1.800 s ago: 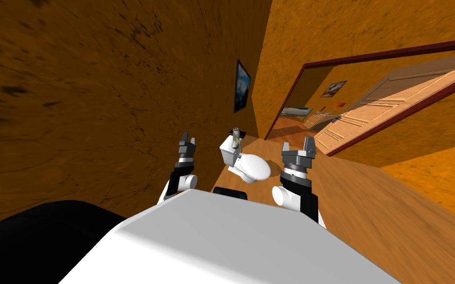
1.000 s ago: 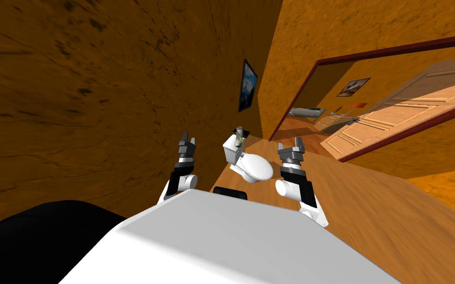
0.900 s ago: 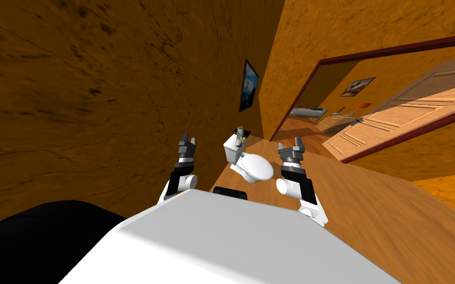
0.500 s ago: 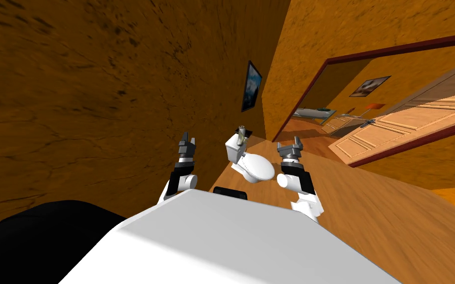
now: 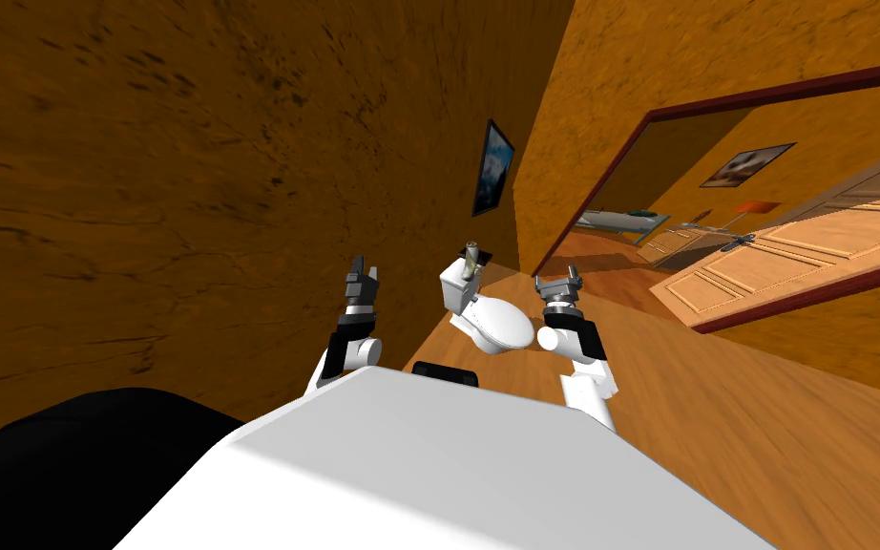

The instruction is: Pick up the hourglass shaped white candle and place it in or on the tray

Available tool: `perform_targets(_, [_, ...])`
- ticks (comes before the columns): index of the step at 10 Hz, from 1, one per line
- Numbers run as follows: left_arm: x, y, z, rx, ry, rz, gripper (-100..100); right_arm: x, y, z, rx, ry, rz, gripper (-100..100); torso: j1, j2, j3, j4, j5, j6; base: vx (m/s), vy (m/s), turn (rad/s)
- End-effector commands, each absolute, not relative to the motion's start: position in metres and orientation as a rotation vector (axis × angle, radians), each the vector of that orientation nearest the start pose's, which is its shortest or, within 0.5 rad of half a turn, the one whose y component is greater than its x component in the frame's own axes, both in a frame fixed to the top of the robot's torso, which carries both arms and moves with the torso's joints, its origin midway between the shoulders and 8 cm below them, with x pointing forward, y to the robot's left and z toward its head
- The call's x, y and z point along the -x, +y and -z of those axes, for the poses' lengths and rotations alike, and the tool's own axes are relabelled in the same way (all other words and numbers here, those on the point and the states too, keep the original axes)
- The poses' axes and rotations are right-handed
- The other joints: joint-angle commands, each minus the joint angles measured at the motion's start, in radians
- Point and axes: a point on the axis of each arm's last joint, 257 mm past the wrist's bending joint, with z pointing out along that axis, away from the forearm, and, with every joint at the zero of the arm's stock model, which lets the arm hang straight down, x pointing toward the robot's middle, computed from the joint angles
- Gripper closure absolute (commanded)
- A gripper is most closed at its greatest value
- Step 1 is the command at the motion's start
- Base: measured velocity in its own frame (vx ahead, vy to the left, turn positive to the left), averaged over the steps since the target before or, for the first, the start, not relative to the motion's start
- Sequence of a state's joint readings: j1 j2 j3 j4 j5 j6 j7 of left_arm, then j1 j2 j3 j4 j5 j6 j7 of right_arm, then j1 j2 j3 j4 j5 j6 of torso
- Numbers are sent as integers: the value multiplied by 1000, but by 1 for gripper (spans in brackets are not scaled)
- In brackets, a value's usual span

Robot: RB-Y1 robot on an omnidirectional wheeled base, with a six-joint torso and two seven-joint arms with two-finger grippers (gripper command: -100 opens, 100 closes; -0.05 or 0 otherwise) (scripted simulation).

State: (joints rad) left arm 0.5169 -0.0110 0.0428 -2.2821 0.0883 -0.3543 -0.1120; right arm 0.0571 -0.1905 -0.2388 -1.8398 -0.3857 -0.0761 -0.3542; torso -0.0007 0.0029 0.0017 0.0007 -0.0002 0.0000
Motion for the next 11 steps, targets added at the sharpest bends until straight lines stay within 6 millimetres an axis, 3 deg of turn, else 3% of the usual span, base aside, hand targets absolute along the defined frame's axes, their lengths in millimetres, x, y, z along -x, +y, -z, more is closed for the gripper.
perform_targets(1, [-360,311,9,796,689,1172,0,-516,-399,81,-1397,510,-1663,-100,0,0,0,0,0,0,-71,-6,179])
perform_targets(4, [-360,311,9,797,689,1172,0,-528,-407,94,-1477,470,-1689,-100,0,0,0,0,0,0,-51,0,54])
perform_targets(6, [-360,311,9,796,690,1172,0,-547,-417,106,-1600,383,-1751,-100,0,-1,0,0,0,0,-55,-3,126])
perform_targets(11, [-360,311,9,797,690,1172,0,-572,-421,125,-1739,292,-1809,-100,0,-2,-1,0,0,0,-37,1,56])
